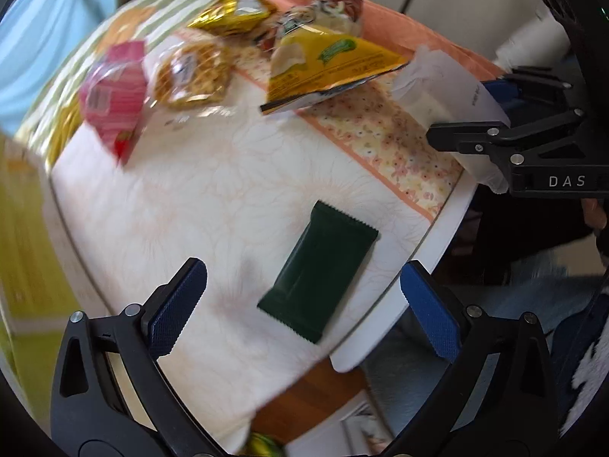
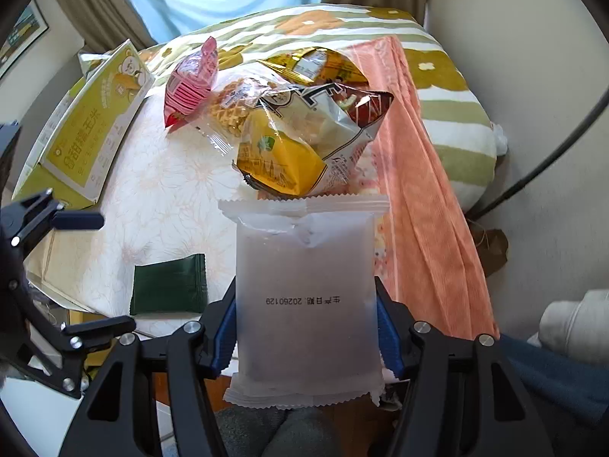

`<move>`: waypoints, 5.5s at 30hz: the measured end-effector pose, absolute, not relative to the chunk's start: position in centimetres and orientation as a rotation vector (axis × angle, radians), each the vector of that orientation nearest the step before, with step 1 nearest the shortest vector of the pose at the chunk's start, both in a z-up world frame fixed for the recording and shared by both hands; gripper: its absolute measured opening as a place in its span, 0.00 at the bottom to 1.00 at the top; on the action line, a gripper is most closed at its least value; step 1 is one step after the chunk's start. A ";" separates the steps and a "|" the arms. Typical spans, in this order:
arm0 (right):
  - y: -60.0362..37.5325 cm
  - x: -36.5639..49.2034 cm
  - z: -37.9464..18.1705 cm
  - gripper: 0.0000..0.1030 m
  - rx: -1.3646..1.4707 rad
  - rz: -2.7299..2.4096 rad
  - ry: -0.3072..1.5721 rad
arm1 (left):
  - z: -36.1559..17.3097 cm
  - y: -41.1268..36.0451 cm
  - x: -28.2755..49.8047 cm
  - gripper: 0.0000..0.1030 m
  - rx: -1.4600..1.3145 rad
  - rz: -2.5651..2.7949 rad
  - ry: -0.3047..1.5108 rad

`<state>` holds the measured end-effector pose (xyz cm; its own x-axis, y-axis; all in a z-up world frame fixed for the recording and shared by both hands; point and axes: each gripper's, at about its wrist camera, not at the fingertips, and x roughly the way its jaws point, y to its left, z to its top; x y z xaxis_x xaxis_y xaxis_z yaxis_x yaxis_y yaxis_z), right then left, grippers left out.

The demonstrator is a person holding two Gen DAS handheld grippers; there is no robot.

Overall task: Organize snacks
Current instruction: 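Carry the green bar and white packet over the box with both tools, then open both tools to drop the green bar and white packet into the box, then move both tools back from the box toward the remaining snacks, then grasp the pink striped bag with left tool while right tool grasps the gold wafer bag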

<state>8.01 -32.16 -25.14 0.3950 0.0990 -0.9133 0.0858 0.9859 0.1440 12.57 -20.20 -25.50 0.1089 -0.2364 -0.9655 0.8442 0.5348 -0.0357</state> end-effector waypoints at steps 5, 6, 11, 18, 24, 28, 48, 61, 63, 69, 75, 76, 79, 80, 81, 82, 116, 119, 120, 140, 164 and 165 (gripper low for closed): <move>-32.0 7.2 -25.2 0.56 0.208 0.000 1.165 | -27.6 -22.2 13.1 0.73 0.771 -0.975 1.281; -31.9 7.1 -25.2 0.56 0.210 0.001 1.163 | -28.1 -22.5 13.2 0.67 0.800 -0.977 1.291; -31.7 6.9 -24.9 0.56 0.221 -0.007 1.151 | -29.4 -22.9 12.6 0.66 0.900 -1.021 1.315; -32.0 6.5 -24.5 0.56 0.225 -0.015 1.139 | -29.9 -22.6 12.5 0.42 0.933 -1.019 1.314; -31.9 6.4 -23.8 0.56 0.216 -0.009 1.126 | -28.7 -21.4 13.2 0.41 0.891 -0.974 1.318; -31.7 6.3 -22.6 0.56 0.199 0.005 1.106 | -25.9 -20.0 13.5 0.41 0.812 -0.913 1.286; -21.4 14.0 -9.5 0.56 0.082 0.241 0.847 | -8.1 -4.0 20.7 0.41 0.366 -0.582 1.080; -7.5 22.5 -7.2 0.56 0.101 0.330 0.837 | -9.4 10.5 30.1 0.41 0.172 -0.434 1.112; -6.2 23.4 -7.6 0.56 0.110 0.324 0.845 | -10.6 12.0 31.5 0.41 0.138 -0.424 1.138; -3.0 25.6 -9.2 0.56 0.125 0.331 0.900 | -14.3 14.4 34.3 0.41 0.053 -0.389 1.200; -1.6 27.1 -10.5 0.56 0.098 0.352 0.943 | -16.5 14.7 35.2 0.79 0.026 -0.341 1.248; -1.6 27.4 -10.7 0.56 0.098 0.361 0.952 | -16.4 14.8 35.0 0.99 0.029 -0.326 1.237; -1.5 28.0 -11.3 0.56 0.099 0.372 0.971 | -15.5 15.6 33.7 1.00 0.000 -0.274 1.181; -1.4 28.1 -11.5 0.56 0.097 0.370 0.977 | -15.3 16.2 33.1 1.00 -0.016 -0.237 1.179; -1.4 28.2 -11.8 0.56 0.094 0.369 0.986 | -15.1 16.5 32.7 1.00 -0.024 -0.215 1.174; -1.4 28.4 -12.3 0.56 0.094 0.369 0.999 | -14.9 16.9 32.1 1.00 -0.035 -0.192 1.164; -3.5 21.4 -10.9 0.94 0.148 0.231 0.895 | -13.1 15.3 26.2 1.00 0.012 -0.233 1.005; -5.7 20.5 -10.5 0.94 0.180 0.178 0.882 | -12.4 13.0 26.1 1.00 0.032 -0.293 0.984; -6.5 20.2 -10.3 0.94 0.188 0.159 0.876 | -12.2 12.2 26.2 1.00 0.041 -0.309 0.979; -28.3 22.6 -10.0 0.94 0.264 -0.068 0.848 | -12.8 -10.5 31.7 1.00 -0.038 -0.478 1.083; -37.9 31.4 -24.0 0.94 0.544 -0.108 1.188 | -29.2 -18.7 41.7 0.99 -0.124 -0.158 1.442; -38.1 31.4 -24.3 0.94 0.570 -0.111 1.193 | -29.4 -18.4 41.6 0.92 -0.130 -0.162 1.446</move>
